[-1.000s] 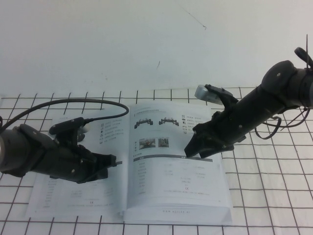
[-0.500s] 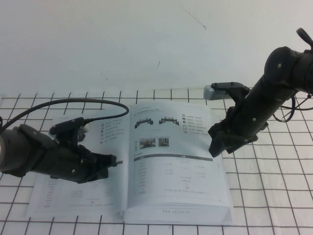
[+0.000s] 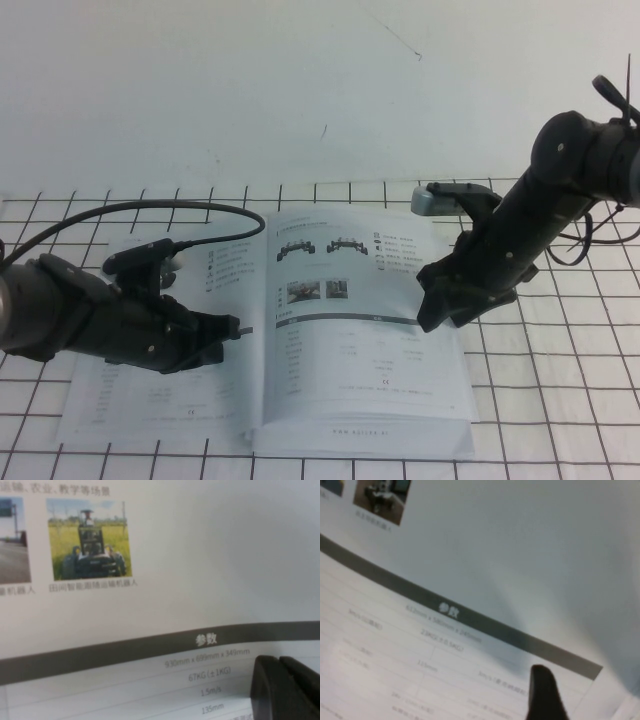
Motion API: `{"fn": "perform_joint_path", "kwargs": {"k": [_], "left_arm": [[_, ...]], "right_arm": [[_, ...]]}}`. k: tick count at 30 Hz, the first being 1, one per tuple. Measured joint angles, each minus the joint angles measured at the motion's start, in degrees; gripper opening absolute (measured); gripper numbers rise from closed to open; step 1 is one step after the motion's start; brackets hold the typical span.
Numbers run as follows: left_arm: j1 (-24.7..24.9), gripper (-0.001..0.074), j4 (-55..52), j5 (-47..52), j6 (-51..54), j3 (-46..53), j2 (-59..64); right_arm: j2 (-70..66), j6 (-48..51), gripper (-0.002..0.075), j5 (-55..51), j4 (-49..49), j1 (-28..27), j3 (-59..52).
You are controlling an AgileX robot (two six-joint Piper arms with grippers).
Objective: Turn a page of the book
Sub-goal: Open the closed book
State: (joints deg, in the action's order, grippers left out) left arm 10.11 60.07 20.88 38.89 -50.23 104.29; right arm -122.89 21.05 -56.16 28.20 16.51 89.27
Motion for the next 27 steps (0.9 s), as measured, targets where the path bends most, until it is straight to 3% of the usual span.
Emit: {"fn": "perform_joint_path", "kwargs": {"k": [12, 27], "left_arm": [[0.0, -0.0003, 0.2, 0.0, 0.3, 0.0, 0.1], [0.1, -0.0003, 2.1, 0.0, 1.4, -0.1, 0.9]], "right_arm": [[-1.3, 0.2, 0.0397, -0.1, 1.2, -0.1, 0.5], [-2.0, 8.6, 0.0397, 1.1, 20.5, -0.1, 0.5]]}}
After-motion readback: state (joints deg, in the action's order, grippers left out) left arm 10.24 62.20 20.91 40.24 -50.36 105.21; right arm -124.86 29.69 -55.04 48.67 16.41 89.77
